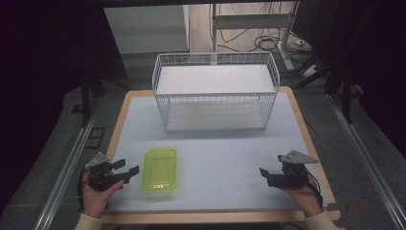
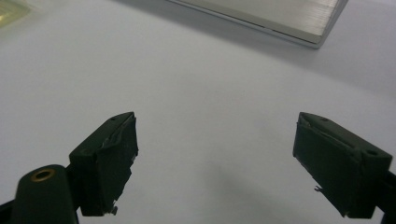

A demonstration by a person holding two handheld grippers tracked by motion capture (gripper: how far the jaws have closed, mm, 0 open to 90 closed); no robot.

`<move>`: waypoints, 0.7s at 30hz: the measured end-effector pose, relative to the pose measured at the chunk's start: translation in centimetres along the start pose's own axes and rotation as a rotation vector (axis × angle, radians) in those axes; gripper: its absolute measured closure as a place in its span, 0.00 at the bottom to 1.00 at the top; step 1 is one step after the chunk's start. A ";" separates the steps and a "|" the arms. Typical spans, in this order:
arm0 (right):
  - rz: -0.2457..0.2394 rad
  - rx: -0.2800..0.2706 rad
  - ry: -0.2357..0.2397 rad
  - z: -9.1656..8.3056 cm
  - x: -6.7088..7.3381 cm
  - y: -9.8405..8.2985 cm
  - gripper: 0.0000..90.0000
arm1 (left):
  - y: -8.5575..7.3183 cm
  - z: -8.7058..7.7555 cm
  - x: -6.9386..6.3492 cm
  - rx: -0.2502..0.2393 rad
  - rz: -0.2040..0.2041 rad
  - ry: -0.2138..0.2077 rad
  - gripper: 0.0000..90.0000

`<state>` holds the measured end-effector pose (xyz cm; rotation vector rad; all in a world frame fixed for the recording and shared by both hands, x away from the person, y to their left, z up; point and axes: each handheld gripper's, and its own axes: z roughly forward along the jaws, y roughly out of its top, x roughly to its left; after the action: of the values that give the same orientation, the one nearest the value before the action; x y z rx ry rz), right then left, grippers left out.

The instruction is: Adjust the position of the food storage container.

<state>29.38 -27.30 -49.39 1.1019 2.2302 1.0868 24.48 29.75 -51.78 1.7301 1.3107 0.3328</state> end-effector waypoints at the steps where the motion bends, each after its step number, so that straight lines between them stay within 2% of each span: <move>1: -0.004 0.006 0.001 0.1 0.0 0.0 0.16 | 0.0 0.0 0.0 0.000 0.000 0.000 0.28; 4: -0.007 0.010 0.002 0.3 0.2 0.2 0.16 | 0.0 -0.4 -0.3 -0.001 -0.008 -0.020 0.30; 6: -0.023 0.011 0.002 0.3 0.5 0.2 0.16 | 0.1 -0.7 -0.6 0.005 0.004 -0.016 0.34; 7: -0.027 0.011 0.000 0.3 0.5 0.2 0.16 | 0.2 -0.9 -0.9 0.016 0.023 -0.005 0.36; 9: -0.026 0.010 0.001 0.3 0.5 0.3 0.16 | 0.1 -1.0 -1.0 0.035 0.047 0.004 0.44; 10: -0.026 0.010 0.001 0.3 0.5 0.3 0.16 | 0.1 -1.0 -1.0 0.035 0.047 0.004 0.50; 11: -0.026 0.012 -0.001 0.3 0.4 0.2 0.16 | 0.1 -1.0 -1.1 0.058 0.060 0.004 0.60; 14: -0.025 0.016 -0.003 0.3 0.4 0.2 0.16 | -0.3 -1.2 -1.3 0.089 0.064 -0.009 0.77; 16: -0.026 0.016 -0.002 0.3 0.4 0.2 0.16 | -0.5 -1.2 -1.4 0.091 0.062 -0.009 0.86; 17: -0.027 0.017 -0.002 0.3 0.4 0.2 0.16 | -0.8 -1.3 -1.5 0.096 0.056 -0.005 0.86; 18: -0.029 0.016 -0.004 0.3 0.5 0.2 0.16 | -1.1 -1.2 -1.6 0.109 0.051 -0.012 0.95; 21: -0.027 0.017 -0.005 0.3 0.5 0.2 0.16 | -1.7 -1.2 -1.8 0.137 0.052 -0.029 0.99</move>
<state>29.37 -26.69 -49.41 1.0763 2.2481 1.0553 21.88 28.78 -51.95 1.8789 1.2956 0.2514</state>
